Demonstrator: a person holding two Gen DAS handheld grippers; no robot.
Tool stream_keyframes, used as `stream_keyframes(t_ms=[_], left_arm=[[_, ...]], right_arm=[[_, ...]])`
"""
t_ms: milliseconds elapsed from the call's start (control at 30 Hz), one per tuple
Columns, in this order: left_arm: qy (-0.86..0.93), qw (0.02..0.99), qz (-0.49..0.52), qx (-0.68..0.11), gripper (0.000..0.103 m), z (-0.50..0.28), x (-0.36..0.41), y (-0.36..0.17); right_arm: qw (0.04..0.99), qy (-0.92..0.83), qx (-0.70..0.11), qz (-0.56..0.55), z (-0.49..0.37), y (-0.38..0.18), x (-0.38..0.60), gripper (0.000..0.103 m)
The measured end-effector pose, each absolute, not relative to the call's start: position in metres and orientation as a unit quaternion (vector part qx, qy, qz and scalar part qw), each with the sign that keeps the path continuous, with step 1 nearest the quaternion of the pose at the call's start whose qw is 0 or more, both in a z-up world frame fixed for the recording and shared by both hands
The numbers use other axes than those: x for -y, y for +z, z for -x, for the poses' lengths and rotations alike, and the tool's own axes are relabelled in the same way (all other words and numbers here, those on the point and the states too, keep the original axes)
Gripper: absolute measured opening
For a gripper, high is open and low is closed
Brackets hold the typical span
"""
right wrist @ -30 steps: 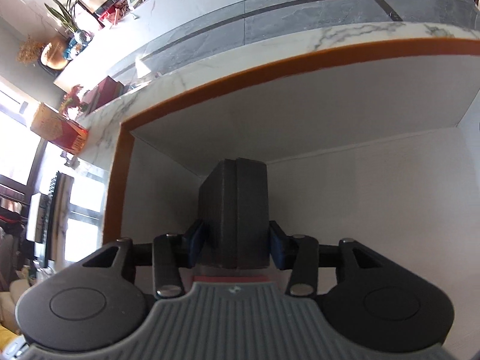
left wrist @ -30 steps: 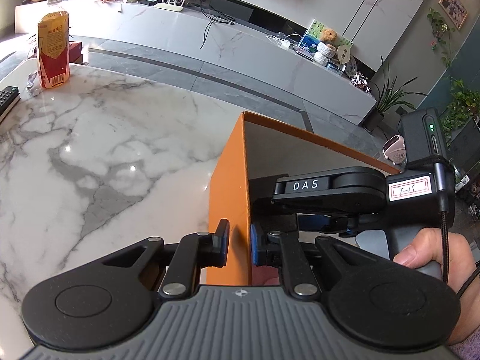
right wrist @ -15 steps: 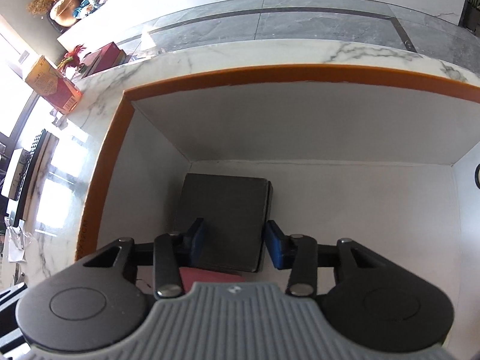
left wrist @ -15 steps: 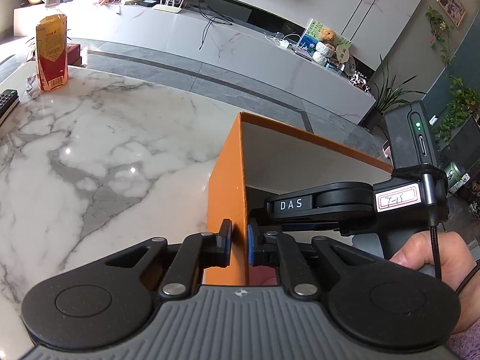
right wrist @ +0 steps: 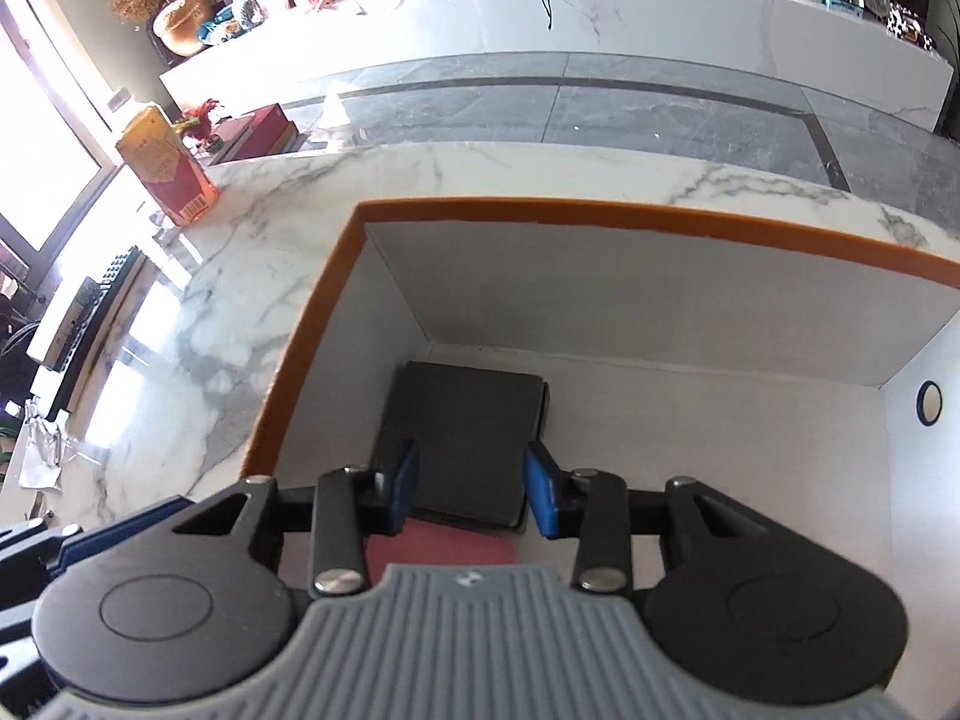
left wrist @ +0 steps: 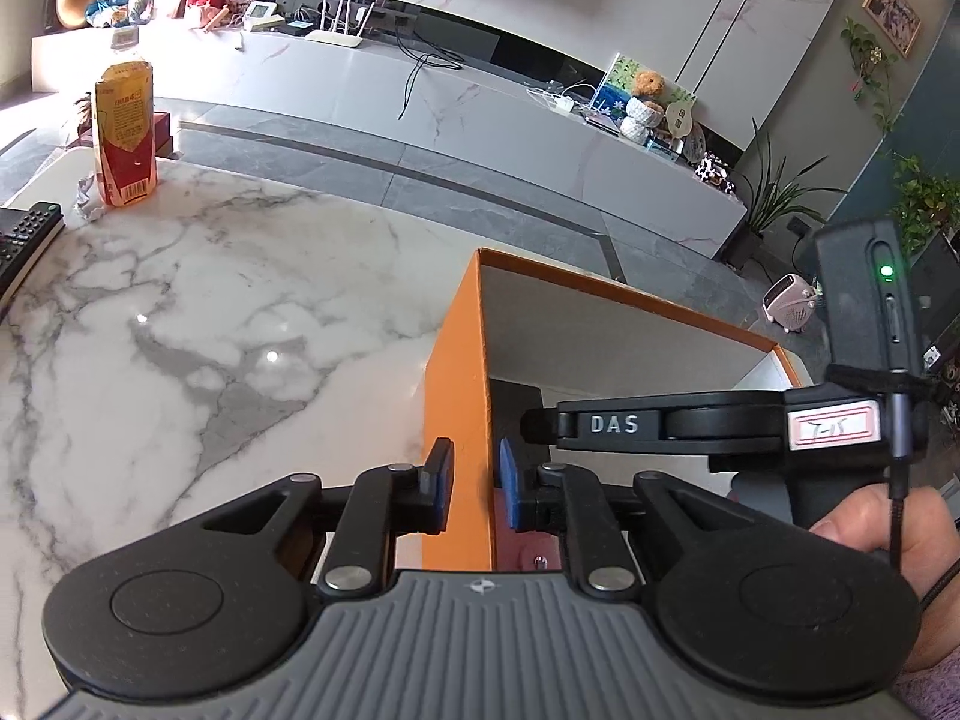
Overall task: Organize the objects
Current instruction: 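Lower and release the dark gray box with the right tool while the left releases the pink wallet, then grasp the brown PHOTO CARD box with the right tool and lift it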
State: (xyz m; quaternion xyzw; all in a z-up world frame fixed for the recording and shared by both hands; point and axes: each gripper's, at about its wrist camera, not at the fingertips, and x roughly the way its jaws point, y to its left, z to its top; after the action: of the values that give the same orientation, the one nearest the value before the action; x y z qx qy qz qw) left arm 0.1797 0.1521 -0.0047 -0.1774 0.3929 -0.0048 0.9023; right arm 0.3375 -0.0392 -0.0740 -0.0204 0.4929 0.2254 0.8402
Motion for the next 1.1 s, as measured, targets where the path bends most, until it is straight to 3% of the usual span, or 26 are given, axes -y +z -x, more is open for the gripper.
stream_keyframes(t_ms=[300,467,667,800,1100], left_arm=[[-0.016,0.899,0.142,-0.413,0.020,-0.122,-0.147,0.015],[-0.026,0.883,0.117,-0.455,0.030,-0.095,-0.131,0.007],[0.000,0.858,0.095,-0.504,0.030,-0.068,-0.131,-0.011],[0.010,0.853,0.069,-0.516,0.031,-0.052,-0.127,-0.015],[0.019,0.852,0.046,-0.522,0.031,-0.031,-0.123,-0.016]], right_arm=[[0.846,0.273,-0.458,-0.009,-0.256,-0.031,0.078,0.040],[0.837,0.295,-0.460,-0.013,-0.203,-0.025,0.097,0.040],[0.800,0.353,-0.485,0.010,-0.139,-0.047,0.094,0.038],[0.786,0.354,-0.505,0.038,-0.115,-0.071,0.090,0.031],[0.769,0.383,-0.499,0.113,-0.095,-0.092,0.064,0.033]])
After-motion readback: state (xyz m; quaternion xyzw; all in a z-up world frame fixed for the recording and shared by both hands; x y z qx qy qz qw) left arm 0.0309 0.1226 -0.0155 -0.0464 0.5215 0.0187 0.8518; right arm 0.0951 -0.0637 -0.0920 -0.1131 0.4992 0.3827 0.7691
